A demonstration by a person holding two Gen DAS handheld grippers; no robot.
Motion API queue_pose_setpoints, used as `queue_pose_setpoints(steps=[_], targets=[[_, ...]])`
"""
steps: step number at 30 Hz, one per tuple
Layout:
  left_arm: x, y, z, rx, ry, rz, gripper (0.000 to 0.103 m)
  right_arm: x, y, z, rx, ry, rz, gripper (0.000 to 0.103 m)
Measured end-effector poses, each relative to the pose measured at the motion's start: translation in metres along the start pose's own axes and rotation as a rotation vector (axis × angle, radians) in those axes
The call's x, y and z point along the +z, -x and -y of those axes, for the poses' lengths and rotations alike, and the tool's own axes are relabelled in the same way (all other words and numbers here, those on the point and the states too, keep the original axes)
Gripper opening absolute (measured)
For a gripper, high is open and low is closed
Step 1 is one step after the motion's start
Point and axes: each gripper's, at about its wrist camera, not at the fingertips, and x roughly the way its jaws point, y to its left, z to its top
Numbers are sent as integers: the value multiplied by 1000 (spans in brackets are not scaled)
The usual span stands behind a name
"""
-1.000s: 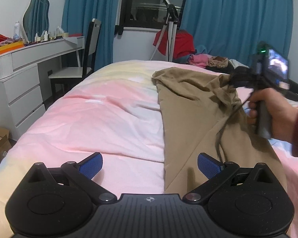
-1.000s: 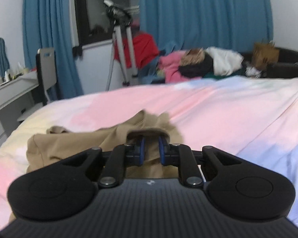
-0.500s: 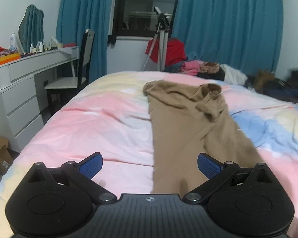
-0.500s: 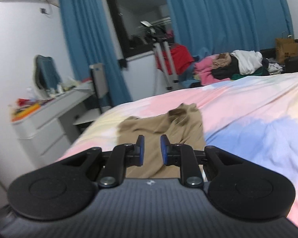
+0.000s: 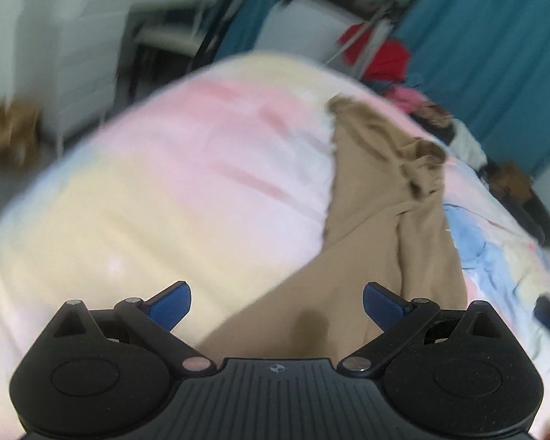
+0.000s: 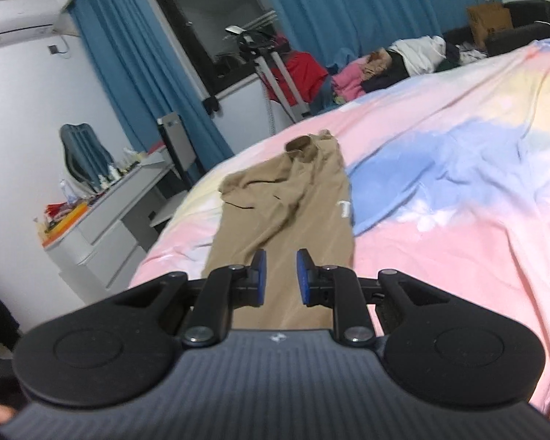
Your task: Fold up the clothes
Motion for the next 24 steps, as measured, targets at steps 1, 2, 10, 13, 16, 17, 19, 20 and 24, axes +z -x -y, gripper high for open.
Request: queue_pose_setpoints(steps=[1,2,10,13,16,17,19,20,24], targets=[[1,-4,-7,10,48,-33,101,-2,-1,1,-11,2,-8,21],[1,-7,-13,22,89,-62,100,-4,-2,3,-21,3,-18,21],[0,-12,-24,67,176,-150,100,-3,-6,29,-39,-104,-42,21],[-7,-16,-12,106,121,-209,93,-5,-12,36,-29,-147,-71,21],[-15,-12,1,177,55,-203,74,-7,-18,39,-23,-166,-100,22],[-18,-11,5,198,31,-200,65,-8,-20,39,-24,-169,-109,22],[-22,-9,14,222,-30,-192,43,-9,-23,39,-22,-172,-123,22],[-24,-6,18,231,-70,-189,15,-10,-24,39,-21,-174,-129,22],[-30,7,43,237,-246,-131,5,-12,-25,39,-18,-175,-143,22]])
